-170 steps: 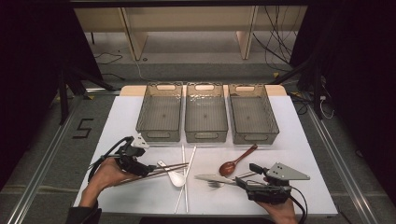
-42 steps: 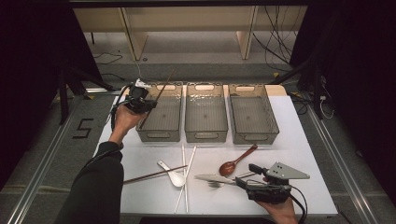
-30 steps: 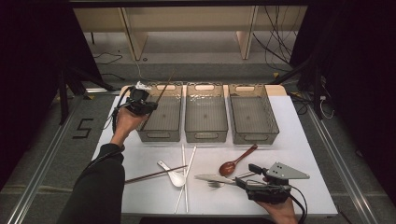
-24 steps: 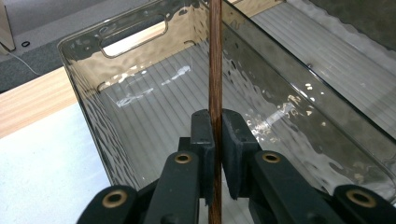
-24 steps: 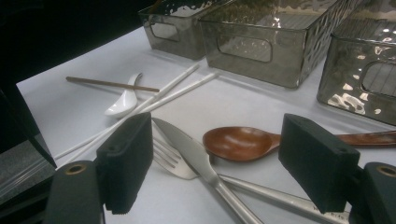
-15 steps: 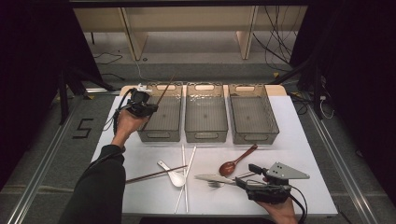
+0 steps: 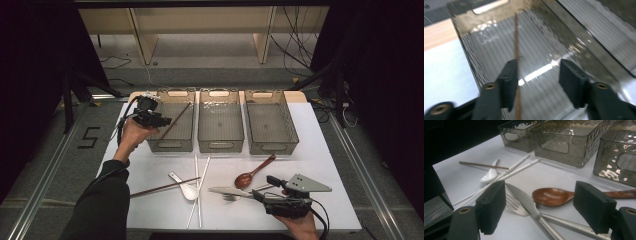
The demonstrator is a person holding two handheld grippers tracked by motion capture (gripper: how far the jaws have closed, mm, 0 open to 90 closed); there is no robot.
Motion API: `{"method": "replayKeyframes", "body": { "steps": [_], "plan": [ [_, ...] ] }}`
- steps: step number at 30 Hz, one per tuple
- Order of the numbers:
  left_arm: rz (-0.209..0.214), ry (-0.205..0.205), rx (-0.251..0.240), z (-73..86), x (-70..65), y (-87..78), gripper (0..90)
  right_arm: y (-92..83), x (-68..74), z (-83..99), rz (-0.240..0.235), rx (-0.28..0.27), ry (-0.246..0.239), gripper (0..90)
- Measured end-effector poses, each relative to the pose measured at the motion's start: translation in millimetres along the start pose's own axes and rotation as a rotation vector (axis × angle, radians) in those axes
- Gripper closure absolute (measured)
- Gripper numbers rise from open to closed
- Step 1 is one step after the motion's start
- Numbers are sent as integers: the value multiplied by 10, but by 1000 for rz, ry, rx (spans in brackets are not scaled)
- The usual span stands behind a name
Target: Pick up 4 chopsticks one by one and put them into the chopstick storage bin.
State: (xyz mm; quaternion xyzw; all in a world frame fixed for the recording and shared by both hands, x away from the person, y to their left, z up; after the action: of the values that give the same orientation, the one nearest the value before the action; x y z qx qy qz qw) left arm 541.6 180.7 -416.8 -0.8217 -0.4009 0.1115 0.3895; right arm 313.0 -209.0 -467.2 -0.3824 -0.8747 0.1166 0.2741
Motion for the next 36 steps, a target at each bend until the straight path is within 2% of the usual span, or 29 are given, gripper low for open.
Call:
{"method": "replayKeyframes", "body": {
  "steps": [2, 4, 5, 7, 11, 14, 24, 32, 36],
  "plan": [
    [13, 10, 3, -11, -59, -92, 446, 0, 0, 0, 1, 0, -1, 270],
    [32, 19, 8, -14, -133, -191, 374, -2, 0, -1, 2, 0, -1, 270],
    [44, 26, 12, -7, -178, -238, 374, -2, 0, -1, 2, 0, -1, 270],
    [67, 52, 31, 17, -266, -326, 301, -3, 3, 1, 3, 1, -1, 270],
    [94, 100, 64, 104, -435, -448, 279, 3, 9, 4, 5, 3, -1, 270],
    [105, 107, 70, 181, -519, -504, 266, 4, 13, 3, 3, 2, -2, 270],
    [139, 148, 125, 513, -791, -484, 238, 1, 13, 5, 6, 2, -4, 270],
    [170, 186, 199, 742, -932, -462, 235, 13, 28, 0, 2, 5, -8, 270],
    [185, 191, 216, 818, -983, -467, 233, 6, 23, -2, 2, 3, -8, 270]
  ]
}}
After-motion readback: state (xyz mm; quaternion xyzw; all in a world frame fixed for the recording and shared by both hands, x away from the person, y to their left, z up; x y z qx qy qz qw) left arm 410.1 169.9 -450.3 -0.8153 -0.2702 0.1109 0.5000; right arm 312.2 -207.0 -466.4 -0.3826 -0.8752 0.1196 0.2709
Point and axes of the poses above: each handheld gripper's, and its own axes: y roughly forward along the jaws, z roughly out of its underside, x roughly to its left, the point moved 4 cm from there along y, roughly forward along the jaws, and after that the axes turned 14 degrees about y, right-handed, at the moved point
